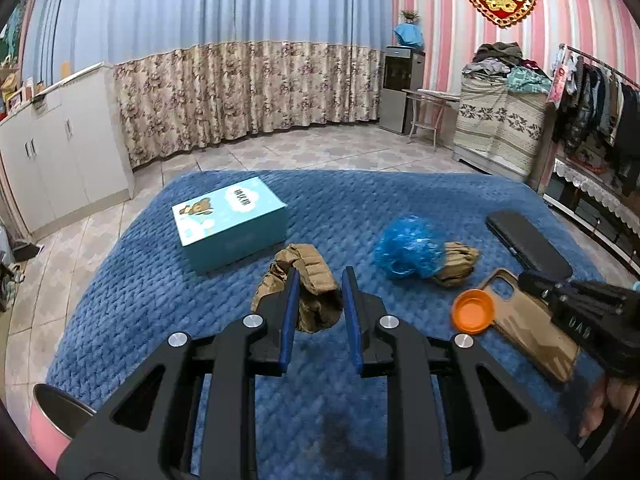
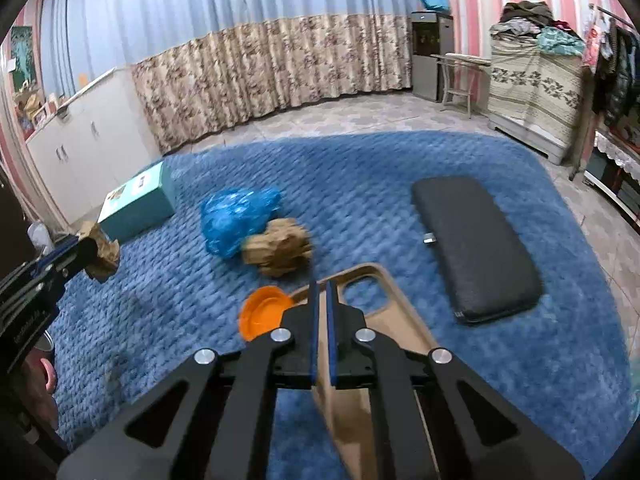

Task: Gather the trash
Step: 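Grasp the orange round lid with the right tool while the left tool holds the paper bag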

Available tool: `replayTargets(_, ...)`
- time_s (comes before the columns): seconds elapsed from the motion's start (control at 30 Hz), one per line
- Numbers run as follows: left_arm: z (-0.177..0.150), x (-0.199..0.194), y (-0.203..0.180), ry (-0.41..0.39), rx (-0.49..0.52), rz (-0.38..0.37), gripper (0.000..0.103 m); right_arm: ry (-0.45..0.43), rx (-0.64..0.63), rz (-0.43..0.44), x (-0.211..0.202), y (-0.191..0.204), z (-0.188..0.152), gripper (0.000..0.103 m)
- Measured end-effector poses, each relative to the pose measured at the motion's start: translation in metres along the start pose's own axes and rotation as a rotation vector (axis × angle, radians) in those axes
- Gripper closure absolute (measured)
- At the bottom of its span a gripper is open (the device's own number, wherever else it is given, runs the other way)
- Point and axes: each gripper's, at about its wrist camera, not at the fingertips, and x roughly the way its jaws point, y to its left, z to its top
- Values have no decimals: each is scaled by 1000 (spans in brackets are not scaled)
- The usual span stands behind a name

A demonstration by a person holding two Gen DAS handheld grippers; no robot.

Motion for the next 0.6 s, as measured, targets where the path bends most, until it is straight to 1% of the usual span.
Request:
replayTargets(0.17,1,-6,-18,-1,15,-29,82,-48,63,-18,-23,-32,4,99)
replayTargets(0.3,9,-16,-40,-23,40,-74,82,-109,113,-32,-52,-56,6,99)
replayTargets(0.5,23,-35,-85,-64,79,-166,82,-184,141,-95,-102,-87,-2,99)
replayTargets(0.57,24,-42,-98,-82,99,-183,82,-194,157,-109,-112,-97,-5,99)
replayTargets(0.6,24,-45,-103,-84,103,-194,82,-181,165,-107,-115,-104,-7,99)
